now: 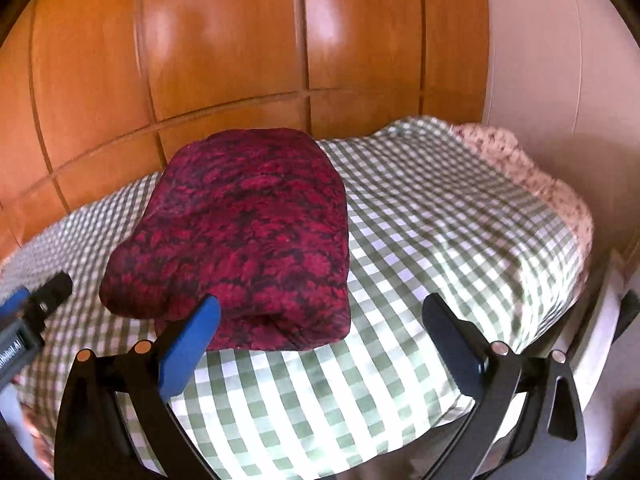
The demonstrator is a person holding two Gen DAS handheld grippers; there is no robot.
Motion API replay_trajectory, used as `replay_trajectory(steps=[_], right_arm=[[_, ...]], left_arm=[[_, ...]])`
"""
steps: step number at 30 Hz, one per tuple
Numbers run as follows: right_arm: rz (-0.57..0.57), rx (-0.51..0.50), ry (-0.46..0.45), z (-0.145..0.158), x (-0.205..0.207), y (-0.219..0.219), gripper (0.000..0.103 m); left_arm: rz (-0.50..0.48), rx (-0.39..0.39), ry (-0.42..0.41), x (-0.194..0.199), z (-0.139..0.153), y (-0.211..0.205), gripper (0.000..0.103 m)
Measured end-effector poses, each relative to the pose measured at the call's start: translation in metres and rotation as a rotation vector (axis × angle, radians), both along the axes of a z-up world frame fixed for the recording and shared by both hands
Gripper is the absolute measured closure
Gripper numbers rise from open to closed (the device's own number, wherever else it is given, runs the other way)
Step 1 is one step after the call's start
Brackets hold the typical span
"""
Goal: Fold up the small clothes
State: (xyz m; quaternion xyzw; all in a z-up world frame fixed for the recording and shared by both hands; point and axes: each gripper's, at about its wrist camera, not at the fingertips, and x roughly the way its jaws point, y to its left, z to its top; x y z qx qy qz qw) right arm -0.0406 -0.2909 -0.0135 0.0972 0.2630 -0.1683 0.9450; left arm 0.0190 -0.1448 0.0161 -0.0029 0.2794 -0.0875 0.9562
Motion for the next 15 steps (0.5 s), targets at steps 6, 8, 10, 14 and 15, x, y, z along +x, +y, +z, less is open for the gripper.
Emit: replay_trajectory(steps=[6, 8, 10, 14, 15], right_arm=[[0.018, -0.045, -0.01, -0.001, -0.003, 0.015, 0.002], [0.019, -0.051, -0.012, -0.001, -0.004, 0.017, 0.002], [0.014, -0.051, -0.014, -0.002, -0.004, 0.016, 0.002], [0.008, -0.031, -0.011, -0.005, -0.003, 0.015, 0.002], [0.008, -0.03, -0.011, -0.005, -0.004, 0.014, 0.002]], left_arm=[[0.006, 0.026, -0.034, -0.011, 0.005, -0.001, 0.004], [-0.001, 0.019, -0.04, -0.013, 0.005, -0.001, 0.004], [0.001, 0.011, -0.041, -0.015, 0.005, 0.0, 0.004], [0.041, 0.036, -0.041, -0.015, 0.004, -0.002, 0.004], [0.051, 0.046, -0.043, -0.016, 0.003, -0.003, 0.004]])
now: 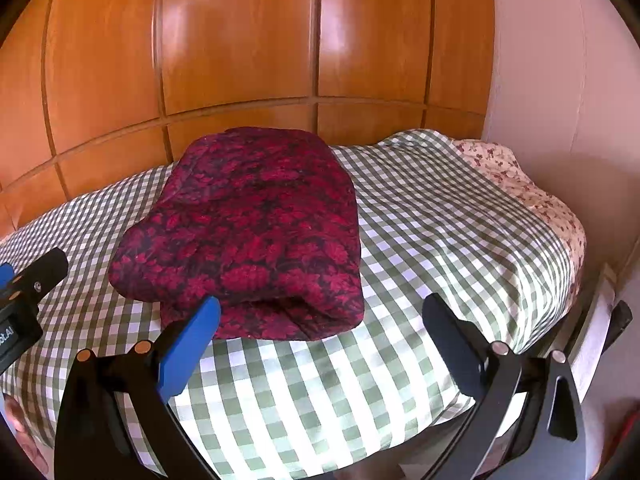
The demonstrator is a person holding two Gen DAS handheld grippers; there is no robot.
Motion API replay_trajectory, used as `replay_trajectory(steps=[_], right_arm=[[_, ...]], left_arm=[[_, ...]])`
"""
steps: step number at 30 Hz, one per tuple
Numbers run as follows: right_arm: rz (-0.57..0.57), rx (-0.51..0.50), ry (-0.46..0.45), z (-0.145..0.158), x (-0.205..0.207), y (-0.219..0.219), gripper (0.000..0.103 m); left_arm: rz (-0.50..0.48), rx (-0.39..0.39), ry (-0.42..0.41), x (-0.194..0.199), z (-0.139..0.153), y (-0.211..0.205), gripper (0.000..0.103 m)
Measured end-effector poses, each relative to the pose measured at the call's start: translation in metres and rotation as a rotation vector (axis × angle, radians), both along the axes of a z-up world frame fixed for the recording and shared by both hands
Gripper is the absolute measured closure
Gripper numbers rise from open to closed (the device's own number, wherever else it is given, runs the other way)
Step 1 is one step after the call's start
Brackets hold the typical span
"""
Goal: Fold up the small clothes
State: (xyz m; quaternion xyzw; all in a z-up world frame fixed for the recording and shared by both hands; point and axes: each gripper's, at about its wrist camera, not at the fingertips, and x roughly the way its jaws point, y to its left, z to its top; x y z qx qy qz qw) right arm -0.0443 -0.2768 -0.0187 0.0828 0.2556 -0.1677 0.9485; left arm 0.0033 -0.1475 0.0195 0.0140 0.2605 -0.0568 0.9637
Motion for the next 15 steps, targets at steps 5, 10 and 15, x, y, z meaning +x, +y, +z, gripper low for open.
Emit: replay_trajectory(steps=[5, 10, 15], right_arm=[[-0.005, 0.003, -0.004, -0.0022, -0.0003, -0.0009, 0.002], [-0.016, 0.015, -0.012, -0.0046, 0.0002, -0.0041, 0.002], [-0.014, 0.028, -0.012, -0.0059, 0.0003, -0.005, 0.002]], left_arm=[[0.009, 0.005, 0.001, -0.0019, -0.0043, -0.0015, 0.004], [0.009, -0.002, 0.0, -0.0019, -0.0058, -0.0024, 0.004], [0.006, -0.004, -0.006, -0.0024, -0.006, -0.0016, 0.004]])
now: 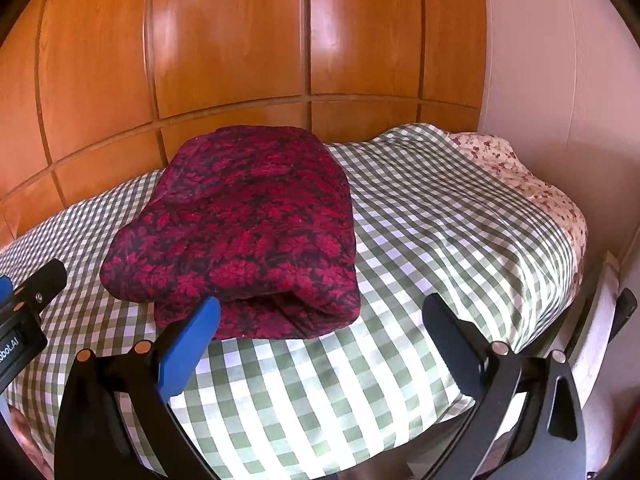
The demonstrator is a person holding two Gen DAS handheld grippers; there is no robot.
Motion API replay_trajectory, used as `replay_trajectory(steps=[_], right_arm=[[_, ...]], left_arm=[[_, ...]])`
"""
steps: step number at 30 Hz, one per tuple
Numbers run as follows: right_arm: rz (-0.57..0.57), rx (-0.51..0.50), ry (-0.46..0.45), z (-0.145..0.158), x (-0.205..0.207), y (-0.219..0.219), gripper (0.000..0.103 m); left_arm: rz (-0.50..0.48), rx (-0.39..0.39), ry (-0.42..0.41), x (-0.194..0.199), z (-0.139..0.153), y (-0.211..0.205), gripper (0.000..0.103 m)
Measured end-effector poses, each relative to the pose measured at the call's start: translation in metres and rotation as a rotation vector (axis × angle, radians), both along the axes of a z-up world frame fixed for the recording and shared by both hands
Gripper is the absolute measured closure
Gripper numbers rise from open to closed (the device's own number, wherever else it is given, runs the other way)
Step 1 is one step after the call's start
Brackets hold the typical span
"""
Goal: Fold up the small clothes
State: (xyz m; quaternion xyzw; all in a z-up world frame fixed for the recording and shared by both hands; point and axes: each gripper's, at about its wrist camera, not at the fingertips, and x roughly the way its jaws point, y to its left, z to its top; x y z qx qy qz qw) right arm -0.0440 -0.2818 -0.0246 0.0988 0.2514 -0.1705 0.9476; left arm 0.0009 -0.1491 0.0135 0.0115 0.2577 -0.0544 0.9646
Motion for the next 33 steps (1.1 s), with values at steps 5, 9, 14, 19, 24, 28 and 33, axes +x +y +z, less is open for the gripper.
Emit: replay_trajectory(steps=[5, 9, 14, 19, 24, 28, 33], right_arm=[[0.005, -0.001, 0.001, -0.0013, 0.0005, 0.002, 0.002], [0.008, 0.0, 0.001, -0.0017, 0.0009, 0.0019, 0.002], [0.011, 0.004, 0.001, -0.0021, 0.0004, 0.0029, 0.002], [0.012, 0.006, -0.003, -0.002, 0.0003, 0.0029, 0.002], [0.014, 0.009, -0.004, -0.0016, 0.0004, 0.0023, 0.002], [0.017, 0.013, -0.004, -0.0015, 0.0004, 0.0024, 0.002], [0.024, 0.024, 0.003, -0.003, 0.0014, 0.0022, 0.002]], left_arm=[[-0.001, 0.002, -0.003, -0.0011, -0.0012, 0.0004, 0.004], [0.0, 0.001, -0.002, -0.001, -0.0013, 0.0013, 0.004], [-0.006, 0.008, -0.011, -0.0024, -0.0014, 0.0016, 0.004], [0.0, 0.006, -0.006, -0.0027, -0.0024, 0.002, 0.004], [-0.002, 0.007, -0.006, -0.0029, -0.0024, 0.0024, 0.004], [-0.005, 0.012, -0.005, -0.0032, -0.0031, 0.0034, 0.004], [-0.004, 0.012, -0.003, -0.0033, -0.0039, 0.0048, 0.004]])
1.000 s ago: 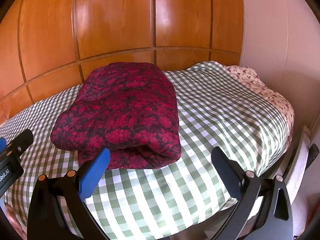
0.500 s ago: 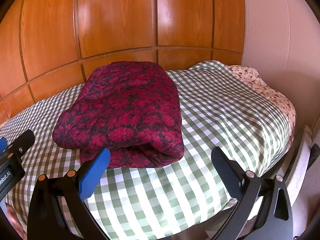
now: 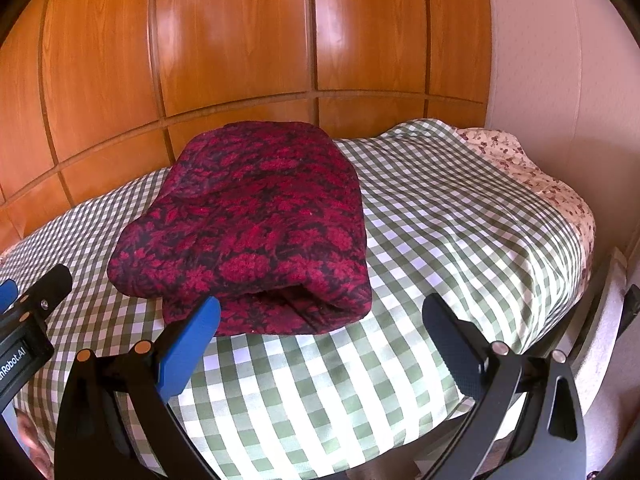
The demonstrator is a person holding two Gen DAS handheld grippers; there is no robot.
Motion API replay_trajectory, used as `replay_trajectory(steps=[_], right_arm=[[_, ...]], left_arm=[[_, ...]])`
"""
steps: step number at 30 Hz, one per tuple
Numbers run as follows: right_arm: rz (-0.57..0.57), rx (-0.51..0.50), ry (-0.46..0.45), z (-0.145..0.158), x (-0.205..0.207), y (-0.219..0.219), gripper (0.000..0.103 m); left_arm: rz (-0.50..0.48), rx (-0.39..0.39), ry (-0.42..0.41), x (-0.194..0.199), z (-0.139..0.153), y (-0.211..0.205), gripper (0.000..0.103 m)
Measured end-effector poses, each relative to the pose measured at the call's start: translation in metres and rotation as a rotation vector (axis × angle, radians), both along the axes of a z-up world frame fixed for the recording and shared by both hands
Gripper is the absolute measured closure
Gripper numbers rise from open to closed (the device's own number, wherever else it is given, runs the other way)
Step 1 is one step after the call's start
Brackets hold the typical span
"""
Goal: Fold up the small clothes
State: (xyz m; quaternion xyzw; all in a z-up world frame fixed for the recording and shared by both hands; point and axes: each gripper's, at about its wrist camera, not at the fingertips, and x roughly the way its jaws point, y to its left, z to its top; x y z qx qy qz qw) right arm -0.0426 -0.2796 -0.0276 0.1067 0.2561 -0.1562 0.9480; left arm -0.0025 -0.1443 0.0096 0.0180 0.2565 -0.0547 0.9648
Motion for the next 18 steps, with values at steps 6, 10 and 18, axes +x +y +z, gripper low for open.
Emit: replay_trajectory(steps=[6, 10, 18], right_arm=[[0.003, 0.002, -0.003, -0.0005, 0.0001, 0.0, 0.002], [0.006, 0.004, 0.001, -0.0014, 0.0005, -0.0001, 0.002], [0.014, 0.007, 0.0, -0.0014, 0.0014, -0.0008, 0.002]], left_arm=[[0.0, 0.002, -0.001, -0.0006, -0.0005, 0.0012, 0.004], [-0.002, -0.001, 0.0, -0.0006, -0.0005, 0.0015, 0.004], [-0.017, -0.009, 0.006, 0.0001, -0.0001, 0.0029, 0.004]])
